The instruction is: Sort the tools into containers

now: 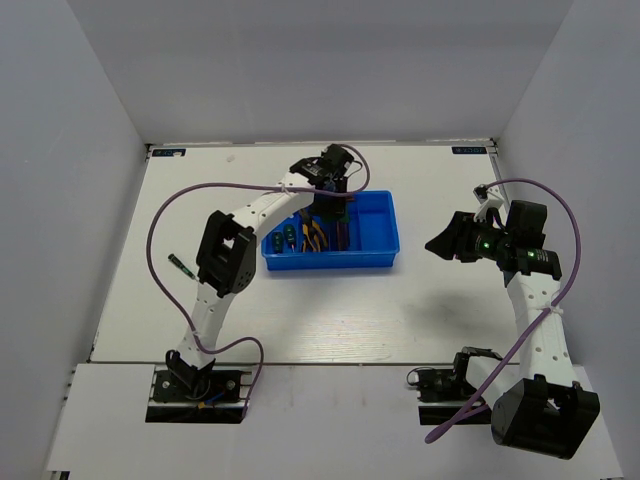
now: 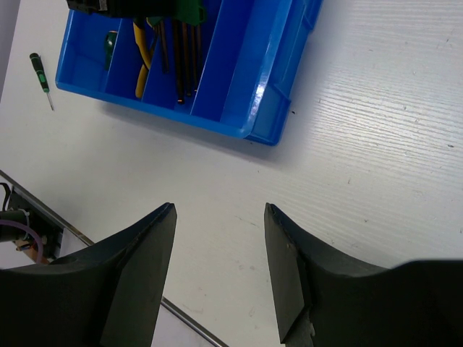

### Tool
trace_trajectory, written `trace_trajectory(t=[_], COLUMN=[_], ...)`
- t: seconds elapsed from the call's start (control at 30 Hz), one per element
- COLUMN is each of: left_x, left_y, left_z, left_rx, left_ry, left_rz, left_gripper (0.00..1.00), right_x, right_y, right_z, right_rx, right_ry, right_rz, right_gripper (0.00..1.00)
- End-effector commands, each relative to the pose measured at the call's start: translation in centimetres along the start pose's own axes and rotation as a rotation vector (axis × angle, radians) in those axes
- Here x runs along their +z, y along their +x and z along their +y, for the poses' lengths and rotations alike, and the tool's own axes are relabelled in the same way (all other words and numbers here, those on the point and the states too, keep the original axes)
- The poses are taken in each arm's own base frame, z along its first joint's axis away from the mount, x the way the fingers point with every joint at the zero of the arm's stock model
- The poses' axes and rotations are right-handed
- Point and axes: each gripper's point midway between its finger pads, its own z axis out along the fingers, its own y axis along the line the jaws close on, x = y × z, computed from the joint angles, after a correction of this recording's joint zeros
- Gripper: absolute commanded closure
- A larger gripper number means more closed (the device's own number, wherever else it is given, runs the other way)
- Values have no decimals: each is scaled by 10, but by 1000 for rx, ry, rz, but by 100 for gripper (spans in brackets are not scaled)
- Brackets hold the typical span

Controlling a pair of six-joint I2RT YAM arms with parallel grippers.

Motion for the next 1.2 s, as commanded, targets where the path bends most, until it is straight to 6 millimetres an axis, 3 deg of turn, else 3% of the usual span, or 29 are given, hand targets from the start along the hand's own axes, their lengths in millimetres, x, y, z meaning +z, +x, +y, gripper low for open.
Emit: trace_trajectory(t=[0.0,0.1,0.17,0.37,0.53,0.67,0.7,0.8,0.83,0.87,0.9,1.0,1.07,1.1,1.13,1.17], left_x=[-25,-26,-28,-41,-52,-73,-82,-97,-109,-111,-116,-135,-142,-153,-158,-162], left_y=[-25,-24,-22,-24,-27,-38,-40,-48,-50,-50,-52,-59,-51,-40,-36,-31], left_z=[-16,-18,-15,-19,-24,-27,-31,-28,-32,-29,-29,-24,-19,-3,6,26], left_rx=[-5,11,12,14,17,12,16,6,8,7,4,-8,-11,-56,-91,-145], left_ry=[43,39,26,45,61,73,86,82,98,89,94,88,74,37,21,-11], left_rz=[-83,-87,-83,-109,-128,-181,-194,-231,-250,-255,-264,-307,-306,-313,-330,-339], left_gripper=[100,100,93,61,48,41,32,30,25,13,11,11,14,23,71,99], right_x=[0,0,0,0,0,0,0,0,0,0,0,0,0,-1,-1,-1], right_y=[0,0,0,-1,0,0,0,0,0,0,0,0,1,0,0,0], right_z=[-1,-1,-1,0,0,0,0,0,1,1,2,1,1,2,3,3], right_rx=[-15,-10,-13,-17,-13,-12,-14,-14,-14,-14,-13,-15,-26,-38,-33,-39], right_ry=[-6,-4,-8,-9,-9,-10,-9,-12,-15,-14,-17,-17,-20,-19,-26,-24], right_rz=[-6,-6,-5,-8,-5,-6,-6,-4,-3,-6,-5,-4,-3,-8,-5,-6], right_gripper=[42,42,42,42,42,42,42,42,42,42,42,42,42,55,76,100])
